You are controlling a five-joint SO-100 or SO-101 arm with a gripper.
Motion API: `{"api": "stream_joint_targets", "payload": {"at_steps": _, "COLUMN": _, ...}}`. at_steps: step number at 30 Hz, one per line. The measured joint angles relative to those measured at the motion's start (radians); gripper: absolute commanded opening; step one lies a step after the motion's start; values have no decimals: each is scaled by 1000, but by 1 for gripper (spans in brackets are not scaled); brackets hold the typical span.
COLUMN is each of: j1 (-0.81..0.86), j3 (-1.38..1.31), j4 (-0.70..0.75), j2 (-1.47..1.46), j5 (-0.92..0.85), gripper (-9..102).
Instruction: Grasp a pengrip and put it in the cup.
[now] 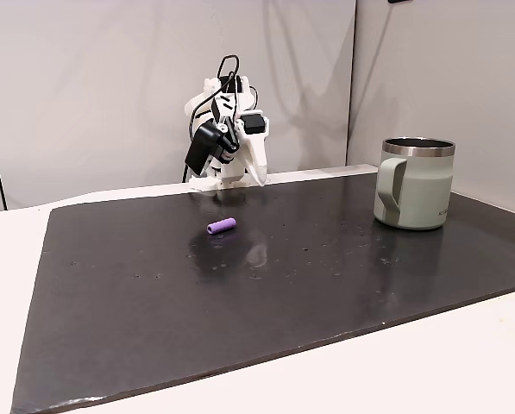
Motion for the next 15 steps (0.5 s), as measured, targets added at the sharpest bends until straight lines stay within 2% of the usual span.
{"api": "stream_joint_targets", "payload": {"at_steps": 15, "j1": 0, "j3": 0, "j4": 0, "j2": 0, "j5": -23, "gripper": 0}}
